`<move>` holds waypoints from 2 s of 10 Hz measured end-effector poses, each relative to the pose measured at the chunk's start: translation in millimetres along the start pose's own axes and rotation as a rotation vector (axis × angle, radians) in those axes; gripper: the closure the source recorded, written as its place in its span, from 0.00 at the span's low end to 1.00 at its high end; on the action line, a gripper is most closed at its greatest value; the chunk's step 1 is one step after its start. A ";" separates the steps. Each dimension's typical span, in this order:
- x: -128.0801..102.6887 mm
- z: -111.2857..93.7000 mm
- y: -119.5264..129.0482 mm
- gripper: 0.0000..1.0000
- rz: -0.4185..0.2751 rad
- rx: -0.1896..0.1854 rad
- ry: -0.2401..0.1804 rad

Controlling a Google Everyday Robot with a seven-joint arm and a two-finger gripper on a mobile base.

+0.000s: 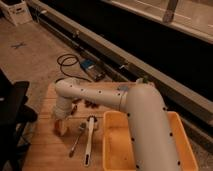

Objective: Place apple in tray

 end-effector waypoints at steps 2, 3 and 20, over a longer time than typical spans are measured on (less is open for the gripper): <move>9.7 4.9 1.9 0.35 0.022 -0.002 -0.008; 12.0 6.8 1.6 0.35 0.026 -0.003 -0.009; 35.5 -172.8 93.4 1.00 0.143 0.388 0.126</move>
